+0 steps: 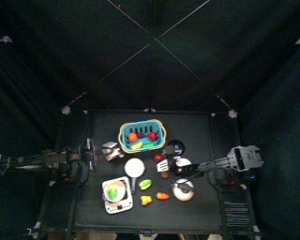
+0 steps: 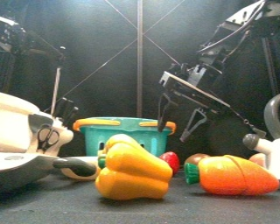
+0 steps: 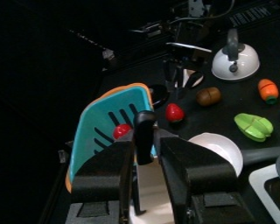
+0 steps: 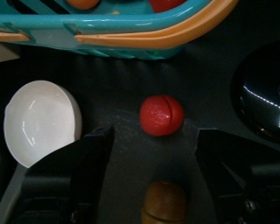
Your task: Grab cleaver handle
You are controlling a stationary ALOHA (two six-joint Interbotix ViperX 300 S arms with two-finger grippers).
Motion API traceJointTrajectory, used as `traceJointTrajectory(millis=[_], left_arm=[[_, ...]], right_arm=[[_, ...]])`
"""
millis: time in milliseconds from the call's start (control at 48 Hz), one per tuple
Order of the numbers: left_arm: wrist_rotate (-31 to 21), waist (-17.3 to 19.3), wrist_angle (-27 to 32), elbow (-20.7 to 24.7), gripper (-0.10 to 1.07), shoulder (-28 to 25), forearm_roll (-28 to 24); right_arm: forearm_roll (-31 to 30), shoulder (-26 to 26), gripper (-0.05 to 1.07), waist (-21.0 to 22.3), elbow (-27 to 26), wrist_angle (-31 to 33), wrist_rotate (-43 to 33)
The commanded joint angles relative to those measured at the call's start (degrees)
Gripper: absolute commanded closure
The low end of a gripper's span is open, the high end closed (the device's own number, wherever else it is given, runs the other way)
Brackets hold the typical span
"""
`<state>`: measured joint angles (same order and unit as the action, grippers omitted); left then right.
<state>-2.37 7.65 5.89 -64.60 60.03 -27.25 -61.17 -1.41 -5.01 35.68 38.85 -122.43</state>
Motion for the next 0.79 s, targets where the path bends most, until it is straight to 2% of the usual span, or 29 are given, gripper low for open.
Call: traceJointTrajectory(millis=[0,188,354,521,646,771], left_arm=[[0.0,-0.26,-0.53,1.93,0.35,-0.18,-0.18],[0.0,-0.26,-0.97,2.2,0.35,-0.18,-0.18],[0.0,-1.93,-5.54,3.34,0.35,0.88,-0.26],[0.0,-2.46,-7.65,3.08,0.35,1.14,-0.09],[0.0,-2.46,-12.66,2.46,0.35,1.14,-0.18],[0.0,-2.55,-20.48,0.53,0.35,0.79,-0.18]], right_arm=[[-0.26,0.97,0.07,0.0,-1.23,-0.09,-0.09],[-0.44,0.97,0.07,0.09,-1.23,-0.09,0.0],[-0.44,0.97,0.07,0.0,-1.23,0.0,0.0],[-1.14,1.32,0.07,0.0,-1.41,-0.09,0.18],[-4.04,2.46,0.07,0.0,-1.23,-0.09,0.35],[-8.79,4.04,0.07,-0.18,-0.7,-2.02,0.44]])
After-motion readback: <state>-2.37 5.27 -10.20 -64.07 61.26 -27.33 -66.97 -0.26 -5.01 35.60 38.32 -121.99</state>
